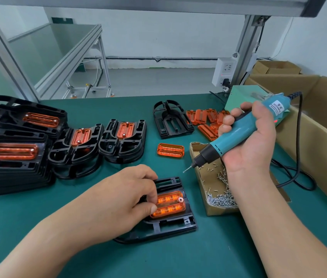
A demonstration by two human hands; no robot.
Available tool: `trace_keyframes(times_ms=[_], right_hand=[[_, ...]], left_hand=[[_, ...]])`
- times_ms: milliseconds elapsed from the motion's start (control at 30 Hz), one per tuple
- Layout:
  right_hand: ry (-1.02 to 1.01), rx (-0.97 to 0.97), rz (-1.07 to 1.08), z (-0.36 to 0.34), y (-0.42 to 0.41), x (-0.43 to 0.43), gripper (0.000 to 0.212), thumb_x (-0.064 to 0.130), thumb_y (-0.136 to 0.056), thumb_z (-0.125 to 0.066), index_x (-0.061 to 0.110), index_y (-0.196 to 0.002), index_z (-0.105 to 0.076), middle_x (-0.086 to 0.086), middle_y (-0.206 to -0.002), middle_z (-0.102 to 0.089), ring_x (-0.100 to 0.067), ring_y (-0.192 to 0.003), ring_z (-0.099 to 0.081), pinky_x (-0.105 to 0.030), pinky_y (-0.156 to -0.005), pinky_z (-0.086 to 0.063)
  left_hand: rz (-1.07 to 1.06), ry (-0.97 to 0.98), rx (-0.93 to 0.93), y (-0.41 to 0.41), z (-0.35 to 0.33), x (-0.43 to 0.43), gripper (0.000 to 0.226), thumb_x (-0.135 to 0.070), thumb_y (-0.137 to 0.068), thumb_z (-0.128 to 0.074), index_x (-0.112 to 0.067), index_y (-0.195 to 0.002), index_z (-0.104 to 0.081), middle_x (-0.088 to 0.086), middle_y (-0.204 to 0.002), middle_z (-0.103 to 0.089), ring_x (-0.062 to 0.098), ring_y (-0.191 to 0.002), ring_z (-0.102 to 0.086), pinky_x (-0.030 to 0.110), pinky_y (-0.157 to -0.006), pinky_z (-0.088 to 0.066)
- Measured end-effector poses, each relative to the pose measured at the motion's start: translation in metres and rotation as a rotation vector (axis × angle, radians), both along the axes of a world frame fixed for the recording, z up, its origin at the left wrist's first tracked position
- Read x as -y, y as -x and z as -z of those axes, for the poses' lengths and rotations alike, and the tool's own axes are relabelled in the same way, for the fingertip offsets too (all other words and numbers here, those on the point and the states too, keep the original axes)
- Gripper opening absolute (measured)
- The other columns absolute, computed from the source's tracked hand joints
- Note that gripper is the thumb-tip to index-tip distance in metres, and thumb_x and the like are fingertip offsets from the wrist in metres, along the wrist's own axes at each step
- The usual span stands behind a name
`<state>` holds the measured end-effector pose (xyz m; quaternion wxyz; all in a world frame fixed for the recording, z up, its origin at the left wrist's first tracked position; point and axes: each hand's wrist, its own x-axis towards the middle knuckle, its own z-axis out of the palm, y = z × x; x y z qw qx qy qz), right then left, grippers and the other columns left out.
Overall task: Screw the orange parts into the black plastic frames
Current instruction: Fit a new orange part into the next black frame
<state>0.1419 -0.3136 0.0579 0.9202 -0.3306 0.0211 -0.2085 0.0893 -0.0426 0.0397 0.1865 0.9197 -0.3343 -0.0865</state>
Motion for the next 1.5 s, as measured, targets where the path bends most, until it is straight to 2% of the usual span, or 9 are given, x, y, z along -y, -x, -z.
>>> trace_keyframes(times_ms=[333, 567, 767, 1033, 1100, 1200, 1333, 1433, 1500], right_hand=[[0.0, -0.001, -0.002, 0.001, 0.0, 0.0, 0.014, 0.024, -0.103, -0.061, 0.011, -0.106, -0.055, -0.003, -0.083, -0.062, -0.016, -0.067, -0.059, -0.025, -0.059, -0.051], [-0.003, 0.01, 0.001, 0.002, 0.0, 0.001, 0.014, 0.023, -0.102, -0.062, 0.012, -0.106, -0.056, -0.004, -0.084, -0.063, -0.016, -0.068, -0.06, -0.025, -0.06, -0.052], [-0.028, 0.011, 0.008, 0.002, -0.003, 0.006, 0.014, 0.024, -0.102, -0.063, 0.012, -0.103, -0.058, -0.004, -0.084, -0.063, -0.017, -0.068, -0.061, -0.026, -0.06, -0.053], [-0.15, 0.06, 0.149, -0.006, -0.006, 0.036, 0.012, 0.023, -0.101, -0.064, 0.012, -0.098, -0.059, -0.004, -0.083, -0.063, -0.018, -0.068, -0.062, -0.026, -0.06, -0.051], [-0.187, 0.064, 0.172, -0.006, -0.008, 0.043, 0.012, 0.023, -0.101, -0.064, 0.013, -0.098, -0.059, -0.004, -0.084, -0.063, -0.018, -0.068, -0.062, -0.026, -0.061, -0.052], [-0.215, 0.057, 0.199, -0.005, -0.01, 0.05, 0.013, 0.023, -0.1, -0.065, 0.012, -0.099, -0.059, -0.003, -0.083, -0.064, -0.018, -0.068, -0.063, -0.026, -0.061, -0.052], [-0.225, 0.051, 0.222, -0.003, -0.013, 0.053, 0.013, 0.024, -0.101, -0.064, 0.012, -0.098, -0.059, -0.004, -0.081, -0.064, -0.018, -0.067, -0.063, -0.027, -0.06, -0.051], [-0.221, 0.048, 0.23, -0.002, -0.012, 0.053, 0.014, 0.023, -0.1, -0.065, 0.012, -0.097, -0.06, -0.003, -0.081, -0.064, -0.018, -0.068, -0.063, -0.027, -0.061, -0.052], [-0.223, 0.048, 0.226, -0.002, -0.012, 0.052, 0.013, 0.023, -0.099, -0.066, 0.012, -0.097, -0.059, -0.003, -0.081, -0.064, -0.018, -0.068, -0.063, -0.027, -0.061, -0.051]], left_hand=[[0.018, 0.008, 0.025, 0.0, 0.006, 0.004, 0.01, -0.047, -0.101, -0.055, -0.041, -0.096, -0.061, -0.036, -0.135, -0.033, -0.018, -0.124, -0.029, -0.002, -0.096, -0.022], [0.045, 0.044, 0.037, 0.001, 0.006, 0.011, 0.031, -0.052, -0.099, -0.058, -0.05, -0.13, -0.059, -0.037, -0.141, -0.031, -0.015, -0.136, -0.024, 0.008, -0.107, -0.026], [-0.036, -0.018, -0.023, -0.004, 0.005, 0.025, 0.025, -0.048, -0.093, -0.072, -0.046, -0.118, -0.071, -0.038, -0.136, -0.029, -0.012, -0.132, -0.028, 0.03, -0.106, -0.044], [-0.021, 0.126, -0.108, -0.007, 0.003, 0.018, 0.024, -0.049, -0.094, -0.07, -0.05, -0.118, -0.067, -0.038, -0.13, -0.034, -0.01, -0.133, -0.031, 0.009, -0.105, -0.028], [-0.037, 0.164, -0.06, -0.007, -0.005, 0.022, 0.021, -0.046, -0.096, -0.068, -0.047, -0.118, -0.069, -0.036, -0.127, -0.04, -0.009, -0.131, -0.035, 0.006, -0.102, -0.027], [0.017, 0.183, 0.166, -0.006, -0.02, 0.047, 0.014, -0.036, -0.1, -0.066, -0.037, -0.112, -0.074, -0.024, -0.112, -0.058, 0.003, -0.115, -0.049, 0.018, -0.099, -0.038], [0.239, 0.01, 0.41, -0.006, -0.03, 0.103, 0.017, -0.034, -0.102, -0.059, -0.033, -0.113, -0.071, -0.012, -0.105, -0.067, 0.018, -0.104, -0.055, 0.039, -0.089, -0.048], [0.275, -0.178, 0.474, -0.012, -0.029, 0.138, 0.013, -0.034, -0.095, -0.065, -0.028, -0.103, -0.073, -0.007, -0.097, -0.067, 0.022, -0.104, -0.057, 0.034, -0.076, -0.043], [0.29, -0.274, 0.424, -0.017, -0.027, 0.15, 0.013, -0.036, -0.09, -0.071, -0.024, -0.094, -0.073, -0.002, -0.089, -0.068, 0.027, -0.101, -0.061, 0.035, -0.079, -0.044]])
